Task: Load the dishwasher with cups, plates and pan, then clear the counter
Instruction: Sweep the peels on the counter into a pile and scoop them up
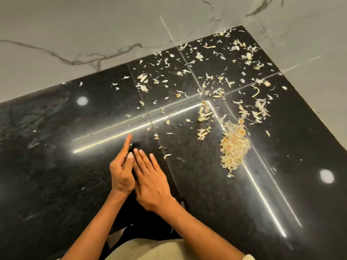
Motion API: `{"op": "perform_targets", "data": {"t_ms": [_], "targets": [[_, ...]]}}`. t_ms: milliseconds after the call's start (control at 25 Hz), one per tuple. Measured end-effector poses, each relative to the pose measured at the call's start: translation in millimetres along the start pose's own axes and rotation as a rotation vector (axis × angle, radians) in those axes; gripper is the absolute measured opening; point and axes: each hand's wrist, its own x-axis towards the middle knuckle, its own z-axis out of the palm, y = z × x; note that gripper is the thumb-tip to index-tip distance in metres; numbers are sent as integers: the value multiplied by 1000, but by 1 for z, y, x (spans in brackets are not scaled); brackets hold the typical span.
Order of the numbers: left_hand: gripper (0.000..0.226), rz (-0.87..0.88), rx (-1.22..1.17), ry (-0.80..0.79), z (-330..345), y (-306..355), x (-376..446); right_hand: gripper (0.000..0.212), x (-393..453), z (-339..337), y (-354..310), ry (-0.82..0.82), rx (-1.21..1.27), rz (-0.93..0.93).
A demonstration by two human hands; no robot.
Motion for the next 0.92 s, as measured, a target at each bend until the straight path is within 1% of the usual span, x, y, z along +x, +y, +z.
{"op": "perform_targets", "data": {"t_ms": [80,160,240,360,440,480,560,640,720,840,920], "targets": [[51,6,10,10,-17,-12,-6,73,7,2,-5,-63,-74,-60],[53,21,29,5,-22,-23,-11,72,14,-3,13,-60,-114,-63],[53,40,63,-8,-22,-27,-12,70,24,-17,51,-16,-153,37],[53,57,98,-18,-18,-29,-12,68,32,-46,118,13,-234,249],[53,57,92,-11,-19,-32,-12,67,33,-59,137,16,-268,344],[54,53,82,-12,-19,-32,-13,67,34,-60,135,31,-275,359],[54,29,36,-12,-21,-27,-12,66,39,-52,106,55,-237,294],[52,1,-39,31,-27,-22,-11,66,42,-34,56,31,-165,139],[51,9,-56,118,-42,-18,-12,68,40,-10,-2,-3,-95,-43],[48,-25,-22,223,-72,-15,-19,77,37,19,-67,-139,-93,-254],[48,-56,-34,327,-96,-19,-29,77,36,31,-83,-195,-130,-323]]}}
